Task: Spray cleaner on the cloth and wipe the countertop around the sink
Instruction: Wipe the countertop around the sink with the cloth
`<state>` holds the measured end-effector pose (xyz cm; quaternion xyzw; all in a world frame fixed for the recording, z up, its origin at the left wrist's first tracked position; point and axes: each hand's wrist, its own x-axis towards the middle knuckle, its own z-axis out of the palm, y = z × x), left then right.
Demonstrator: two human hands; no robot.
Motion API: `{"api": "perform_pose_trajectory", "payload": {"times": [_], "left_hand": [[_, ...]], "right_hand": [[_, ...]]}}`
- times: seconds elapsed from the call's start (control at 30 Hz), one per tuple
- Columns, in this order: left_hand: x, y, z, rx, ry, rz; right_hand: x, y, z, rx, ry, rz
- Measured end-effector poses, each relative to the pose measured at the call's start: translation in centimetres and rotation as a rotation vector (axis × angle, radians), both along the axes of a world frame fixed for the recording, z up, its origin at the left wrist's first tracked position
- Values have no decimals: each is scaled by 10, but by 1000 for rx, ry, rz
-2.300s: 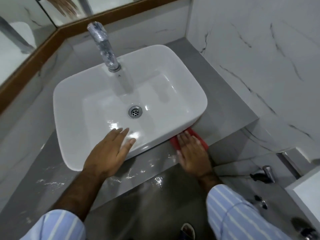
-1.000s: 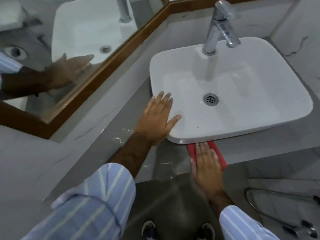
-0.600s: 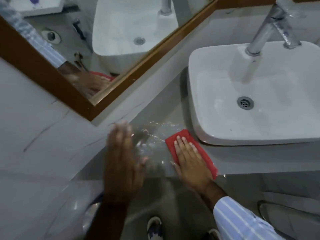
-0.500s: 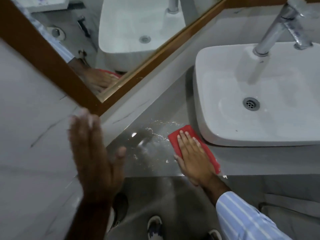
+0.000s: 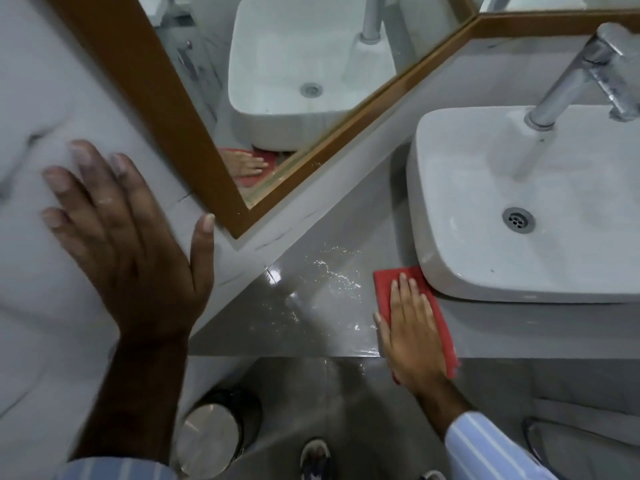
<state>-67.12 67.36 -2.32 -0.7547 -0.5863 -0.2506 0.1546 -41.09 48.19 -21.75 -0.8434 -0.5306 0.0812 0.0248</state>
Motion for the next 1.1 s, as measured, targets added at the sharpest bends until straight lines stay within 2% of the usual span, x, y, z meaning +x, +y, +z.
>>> {"api": "perform_pose_trajectory", "payload": {"times": [0.1,0.33,0.4,0.5,0.57,0.63,0.77,0.83,0.9,0.97,1.03,1.1], "left_hand": [[3,-3,0,34,11,-20],[0,5,-9,88,2,-42],[1,5,-10,74,-12,-24],[2,4,-8,82,-15,-4],[1,3,-7,114,19,-21],[0,2,-4,165,32,-28],[2,5,-7,235,88,-18],[3,7,-8,237,106,5],[4,9,-9,225,97,19],[3,9,-8,225,105,29],[4,9,-7,226,110,26],[4,8,-7,237,119,26]], "right_hand": [[0,8,3,-22,-12,-31],[14,144,-1,41,46,-176],[-11,143,0,31,65,-34],[-39,80,1,0,12,471],[-25,50,1,-36,20,664],[-3,49,2,-32,12,560],[-1,105,5,25,20,20],[-28,129,6,24,70,-37],[-65,127,6,29,50,168],[-97,106,4,25,12,491],[-96,83,3,49,-29,789],[-68,70,0,52,2,922]]}}
